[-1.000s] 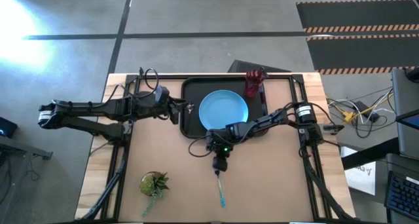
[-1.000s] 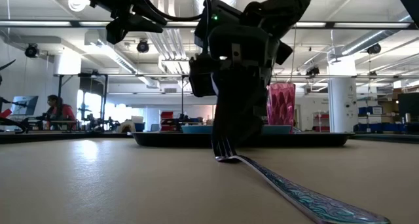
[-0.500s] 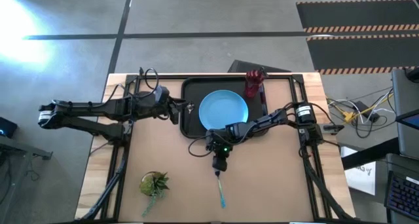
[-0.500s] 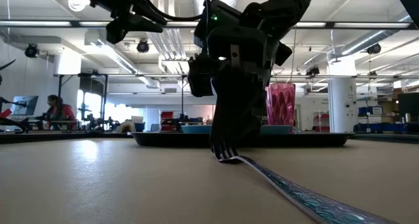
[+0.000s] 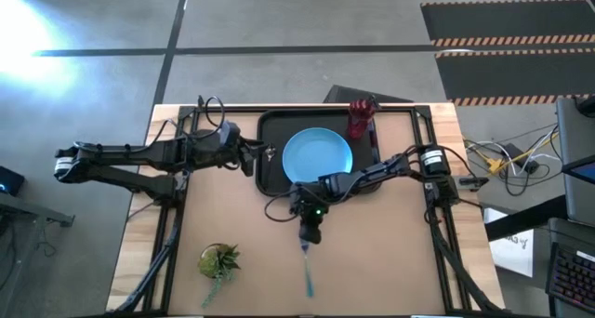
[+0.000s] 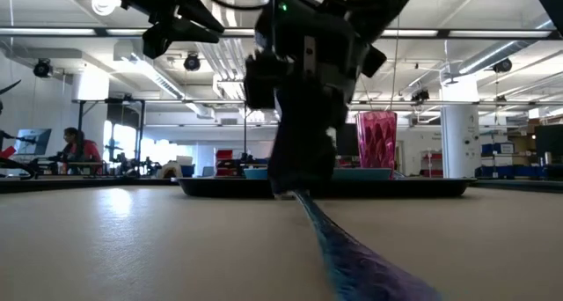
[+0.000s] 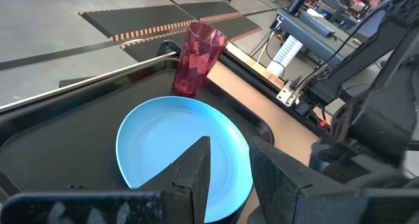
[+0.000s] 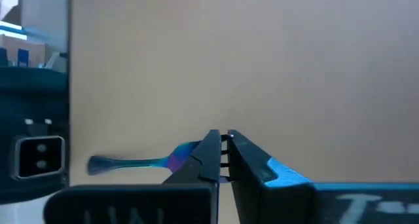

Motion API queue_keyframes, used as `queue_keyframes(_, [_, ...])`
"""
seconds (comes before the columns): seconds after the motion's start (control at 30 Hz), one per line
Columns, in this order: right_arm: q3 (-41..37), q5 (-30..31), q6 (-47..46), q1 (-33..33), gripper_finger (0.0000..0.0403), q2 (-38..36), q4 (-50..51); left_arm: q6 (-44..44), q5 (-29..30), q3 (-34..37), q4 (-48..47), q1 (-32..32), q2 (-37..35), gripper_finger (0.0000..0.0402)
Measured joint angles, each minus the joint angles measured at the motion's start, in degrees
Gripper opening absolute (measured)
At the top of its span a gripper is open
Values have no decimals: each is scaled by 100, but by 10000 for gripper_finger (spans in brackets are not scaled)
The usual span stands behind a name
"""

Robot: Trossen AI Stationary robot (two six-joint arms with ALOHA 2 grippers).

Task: Pick and place plate/cup/fork/spoon on tray
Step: Put the blue fork between the black spoon and the blue plate on the black tray

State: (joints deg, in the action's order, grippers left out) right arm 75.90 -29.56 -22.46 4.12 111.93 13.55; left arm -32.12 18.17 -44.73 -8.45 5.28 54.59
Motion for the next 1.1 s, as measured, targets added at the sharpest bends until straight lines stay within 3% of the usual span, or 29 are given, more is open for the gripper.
queue_keyframes(0.13, [478,185,346,-42,8,-95,383,0,0,0,-2,2,0,89])
queue_keyframes(0.4, [2151,1078,1762,-517,7,-250,2593,2,0,0,-64,2,0,89])
queue_keyframes(0.63, [3215,1198,2459,-1268,7,-252,3118,325,-2,-2,-188,2,-46,89])
queue_keyframes(0.83, [3574,1175,2833,-1727,8,-253,3295,575,32,-23,-168,73,-474,89])
queue_keyframes(1.1, [3277,1168,3078,-2124,8,-256,3079,762,250,-14,-367,113,-1148,89])
